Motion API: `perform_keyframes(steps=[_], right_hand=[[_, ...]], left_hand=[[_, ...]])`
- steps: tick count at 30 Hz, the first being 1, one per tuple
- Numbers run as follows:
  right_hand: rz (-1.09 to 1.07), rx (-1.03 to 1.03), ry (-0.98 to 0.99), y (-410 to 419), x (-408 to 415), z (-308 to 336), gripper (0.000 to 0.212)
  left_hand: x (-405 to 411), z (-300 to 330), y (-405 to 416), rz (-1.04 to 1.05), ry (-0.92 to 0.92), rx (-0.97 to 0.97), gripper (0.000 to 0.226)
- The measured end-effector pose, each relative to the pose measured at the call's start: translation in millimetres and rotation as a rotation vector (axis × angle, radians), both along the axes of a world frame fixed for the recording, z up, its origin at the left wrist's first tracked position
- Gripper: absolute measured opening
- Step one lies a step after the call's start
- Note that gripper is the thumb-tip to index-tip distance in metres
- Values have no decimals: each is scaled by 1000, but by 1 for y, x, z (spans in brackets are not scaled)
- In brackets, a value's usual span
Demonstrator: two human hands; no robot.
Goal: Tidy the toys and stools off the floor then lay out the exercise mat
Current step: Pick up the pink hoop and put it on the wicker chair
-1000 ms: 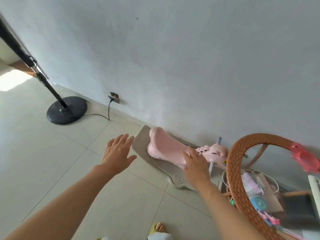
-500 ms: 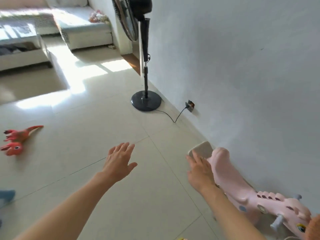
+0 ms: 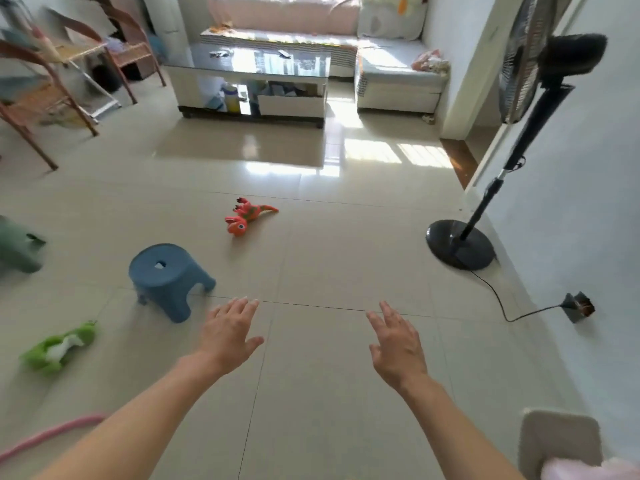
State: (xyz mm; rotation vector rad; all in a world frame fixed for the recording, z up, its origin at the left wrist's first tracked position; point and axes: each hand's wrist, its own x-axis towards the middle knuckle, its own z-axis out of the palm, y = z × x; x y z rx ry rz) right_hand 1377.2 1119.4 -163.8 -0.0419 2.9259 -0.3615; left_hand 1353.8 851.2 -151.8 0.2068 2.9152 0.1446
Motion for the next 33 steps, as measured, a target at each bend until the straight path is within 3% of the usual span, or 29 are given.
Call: perform_keyframes(steps=[12,22,33], right_hand=[[532,-19,18,-69,-53,5,60],[906,-17,-55,-133,-23,-9,61],[1086,61,-74,-222,9,-18,58]], left_hand=[[88,-1,-47,543,-25,-45,71],[201,-15,-44,937,-116,-17,73],[252,-22,-112,1071,-72,57,70]])
